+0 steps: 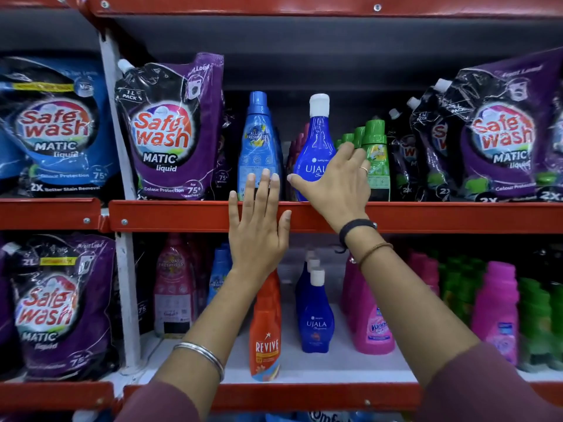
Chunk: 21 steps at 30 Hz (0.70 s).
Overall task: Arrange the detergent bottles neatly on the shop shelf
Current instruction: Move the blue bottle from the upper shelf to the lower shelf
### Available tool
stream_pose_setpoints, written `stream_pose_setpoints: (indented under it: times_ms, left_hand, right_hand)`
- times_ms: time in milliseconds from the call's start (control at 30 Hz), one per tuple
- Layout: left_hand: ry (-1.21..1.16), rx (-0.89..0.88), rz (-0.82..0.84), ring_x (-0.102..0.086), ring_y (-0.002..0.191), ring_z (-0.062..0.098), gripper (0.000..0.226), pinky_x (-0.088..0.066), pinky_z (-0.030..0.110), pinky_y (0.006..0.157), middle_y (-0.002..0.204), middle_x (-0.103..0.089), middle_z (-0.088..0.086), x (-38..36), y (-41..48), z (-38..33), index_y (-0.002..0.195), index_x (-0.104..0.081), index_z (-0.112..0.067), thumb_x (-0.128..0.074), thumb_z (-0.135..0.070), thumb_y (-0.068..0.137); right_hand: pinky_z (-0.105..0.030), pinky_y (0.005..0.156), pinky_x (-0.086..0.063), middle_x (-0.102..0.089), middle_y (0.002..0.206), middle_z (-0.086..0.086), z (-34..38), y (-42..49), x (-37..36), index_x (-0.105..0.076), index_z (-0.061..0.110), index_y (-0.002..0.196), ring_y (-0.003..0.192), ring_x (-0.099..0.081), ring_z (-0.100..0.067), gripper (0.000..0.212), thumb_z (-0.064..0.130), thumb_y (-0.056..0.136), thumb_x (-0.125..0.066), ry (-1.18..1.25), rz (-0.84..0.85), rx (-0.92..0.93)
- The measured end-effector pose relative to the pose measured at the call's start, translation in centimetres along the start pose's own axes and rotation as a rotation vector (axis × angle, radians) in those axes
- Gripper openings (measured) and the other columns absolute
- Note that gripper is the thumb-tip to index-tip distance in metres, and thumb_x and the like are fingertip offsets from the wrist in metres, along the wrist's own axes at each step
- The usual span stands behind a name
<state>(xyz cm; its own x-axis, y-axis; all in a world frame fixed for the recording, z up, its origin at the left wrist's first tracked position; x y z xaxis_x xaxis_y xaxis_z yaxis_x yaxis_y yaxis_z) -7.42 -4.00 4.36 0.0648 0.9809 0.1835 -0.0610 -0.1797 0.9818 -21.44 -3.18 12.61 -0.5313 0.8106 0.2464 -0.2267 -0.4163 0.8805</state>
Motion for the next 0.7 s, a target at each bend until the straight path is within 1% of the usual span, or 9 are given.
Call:
stream_pose_setpoints:
  times_ms: [67,167,333,433,500,600,667,700]
  left_hand:
    - [-0.005,0.001,-0.001,-0.014,0.147,0.022,0.057,-0.004,0.046,0.119,0.158,-0.023,0.004,0.1,0.0,0.0,0.150,-0.023,-0.013,-0.026,-0.040,0.100]
    - [-0.005,0.000,0.005,-0.015,0.147,0.023,0.057,-0.003,0.046,0.119,0.158,-0.024,0.004,0.1,0.0,0.0,0.150,-0.024,-0.013,-0.026,-0.041,0.100]
    - [-0.006,-0.006,0.001,-0.014,0.147,0.023,0.057,-0.003,0.046,0.119,0.158,-0.023,0.005,0.1,0.0,0.0,0.150,-0.023,-0.013,-0.025,-0.041,0.101]
    - [-0.006,-0.005,-0.007,-0.015,0.147,0.023,0.057,-0.004,0.046,0.119,0.158,-0.024,0.005,0.2,0.0,0.0,0.150,-0.023,-0.012,-0.026,-0.041,0.101]
    - [-0.008,-0.007,-0.015,-0.016,0.147,0.023,0.057,-0.004,0.047,0.119,0.158,-0.025,0.005,0.2,0.0,0.0,0.150,-0.024,-0.012,-0.026,-0.040,0.100]
    - [-0.015,-0.006,-0.023,-0.015,0.147,0.023,0.057,-0.003,0.046,0.119,0.158,-0.026,0.005,0.1,0.0,0.0,0.150,-0.024,-0.012,-0.026,-0.040,0.100]
    - [-0.010,-0.006,-0.031,-0.015,0.147,0.023,0.057,-0.002,0.046,0.119,0.157,-0.026,0.005,0.1,0.0,-0.1,0.150,-0.024,-0.012,-0.026,-0.040,0.100]
    - [-0.006,-0.007,-0.033,-0.016,0.147,0.024,0.057,-0.002,0.046,0.119,0.157,-0.026,0.005,0.0,0.0,0.0,0.150,-0.024,-0.012,-0.026,-0.040,0.100]
  right_hand:
    - [-0.042,0.086,-0.045,-0.047,0.122,-0.017,0.2,-0.1,0.2,-0.040,0.003,0.117,0.114,-0.047,-0.036,0.086,0.057,0.059,-0.074,0.007,-0.013,0.002]
    - [-0.041,0.080,-0.046,-0.048,0.122,-0.016,0.5,0.1,0.6,-0.040,0.003,0.117,0.112,-0.049,-0.035,0.088,0.056,0.057,-0.075,0.016,-0.008,-0.018]
    - [-0.033,0.076,-0.041,-0.049,0.119,-0.011,-0.4,-0.7,1.4,-0.040,0.005,0.115,0.106,-0.051,-0.031,0.083,0.053,0.056,-0.074,0.153,-0.077,-0.014]
    - [-0.024,0.077,-0.035,-0.048,0.119,-0.009,-1.2,-1.4,3.0,-0.041,0.006,0.115,0.106,-0.050,-0.026,0.079,0.048,0.057,-0.076,0.288,-0.157,-0.024]
    - [-0.021,0.080,-0.034,-0.048,0.117,-0.008,-1.6,-1.8,4.4,-0.042,0.006,0.113,0.106,-0.051,-0.024,0.078,0.047,0.057,-0.078,0.362,-0.217,-0.024]
    - [-0.024,0.084,-0.039,-0.049,0.115,-0.004,-2.2,-2.9,6.4,-0.043,0.006,0.113,0.105,-0.052,-0.022,0.079,0.048,0.056,-0.079,0.420,-0.268,-0.026]
    - [-0.026,0.084,-0.043,-0.048,0.112,0.001,-2.7,-4.1,7.2,-0.043,0.009,0.112,0.103,-0.053,-0.020,0.080,0.051,0.054,-0.079,0.430,-0.256,-0.034]
    - [-0.025,0.083,-0.043,-0.048,0.111,0.003,-3.0,-4.8,7.5,-0.043,0.010,0.111,0.101,-0.054,-0.018,0.080,0.052,0.053,-0.079,0.428,-0.238,-0.040]
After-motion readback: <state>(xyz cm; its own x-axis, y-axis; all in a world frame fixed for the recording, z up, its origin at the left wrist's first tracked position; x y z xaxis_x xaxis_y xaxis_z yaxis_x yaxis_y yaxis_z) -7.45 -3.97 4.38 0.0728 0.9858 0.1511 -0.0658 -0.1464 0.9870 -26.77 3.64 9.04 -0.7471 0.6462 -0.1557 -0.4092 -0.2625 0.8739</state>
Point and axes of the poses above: each hand's wrist, its own y-axis towards the middle knuckle, its own x-axis out of the back of the hand, z = x × y, the point moved 5 cm from there along y, towards the middle knuckle
